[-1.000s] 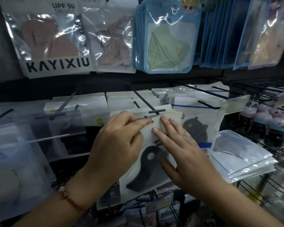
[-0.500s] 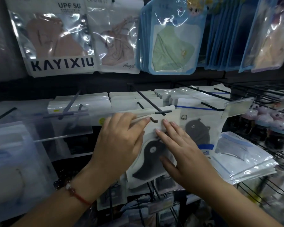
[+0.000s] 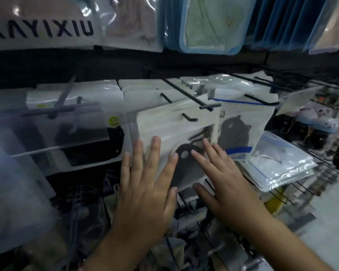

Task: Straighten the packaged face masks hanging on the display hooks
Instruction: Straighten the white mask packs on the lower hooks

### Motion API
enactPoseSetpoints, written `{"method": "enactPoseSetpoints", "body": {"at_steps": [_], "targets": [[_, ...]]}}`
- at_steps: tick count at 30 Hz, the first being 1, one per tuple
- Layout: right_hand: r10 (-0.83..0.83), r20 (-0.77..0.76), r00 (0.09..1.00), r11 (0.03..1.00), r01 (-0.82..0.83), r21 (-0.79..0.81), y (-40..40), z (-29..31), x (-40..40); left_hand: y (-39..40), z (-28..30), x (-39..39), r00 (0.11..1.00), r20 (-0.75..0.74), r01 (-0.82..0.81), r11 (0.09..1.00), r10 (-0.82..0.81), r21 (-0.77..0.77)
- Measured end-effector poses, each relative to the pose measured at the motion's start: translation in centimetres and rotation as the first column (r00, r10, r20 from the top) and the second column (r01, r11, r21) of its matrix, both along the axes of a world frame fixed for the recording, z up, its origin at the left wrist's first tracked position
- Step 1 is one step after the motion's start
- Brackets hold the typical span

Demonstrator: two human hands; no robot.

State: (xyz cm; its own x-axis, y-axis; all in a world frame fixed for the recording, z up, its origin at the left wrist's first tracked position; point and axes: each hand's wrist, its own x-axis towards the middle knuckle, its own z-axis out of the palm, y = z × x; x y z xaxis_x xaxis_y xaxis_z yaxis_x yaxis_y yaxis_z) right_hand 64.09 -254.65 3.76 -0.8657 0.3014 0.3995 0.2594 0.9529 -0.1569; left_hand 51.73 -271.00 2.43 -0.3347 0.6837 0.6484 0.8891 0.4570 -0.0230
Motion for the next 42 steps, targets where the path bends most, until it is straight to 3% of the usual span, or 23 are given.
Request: {"method": "enactPoseSetpoints", "body": {"at_steps": [8,17,30,37,42], "targets": [[-0.114,0.074,0.991,0.990,0.120,-0.080,-1.4,-2.2,1.7,-0.3,-2.1,1.3,0.979,0.194,0.070,0.998,-0.069,0.002],[-0.135,0.088,0.987,0.985,0.143,-0.094,1.6,-2.1,4.3,2.6,-1.4,3.5,0.966,0.259,0.033,0.994,-0.004,-0.108],[0.049,0.102,0.994,0.993,-0.037,-0.114,14.9,-1.0,6.9,13.4,0.5,9.0,0.938,0.327,-0.099,0.992,0.118,-0.074],[0.137,-0.008,0.990,0.963,-0.136,-0.232,19.8,-0.9,6.4,17.5,1.4,9.1,0.797,0.580,-0.249,0.967,0.169,0.060],[0.201,-0.085,0.976,0.931,-0.217,-0.293,21.2,-1.7,6.1,18.7,1.2,9.0,0.756,0.632,-0.285,0.955,0.171,0.083]]}}
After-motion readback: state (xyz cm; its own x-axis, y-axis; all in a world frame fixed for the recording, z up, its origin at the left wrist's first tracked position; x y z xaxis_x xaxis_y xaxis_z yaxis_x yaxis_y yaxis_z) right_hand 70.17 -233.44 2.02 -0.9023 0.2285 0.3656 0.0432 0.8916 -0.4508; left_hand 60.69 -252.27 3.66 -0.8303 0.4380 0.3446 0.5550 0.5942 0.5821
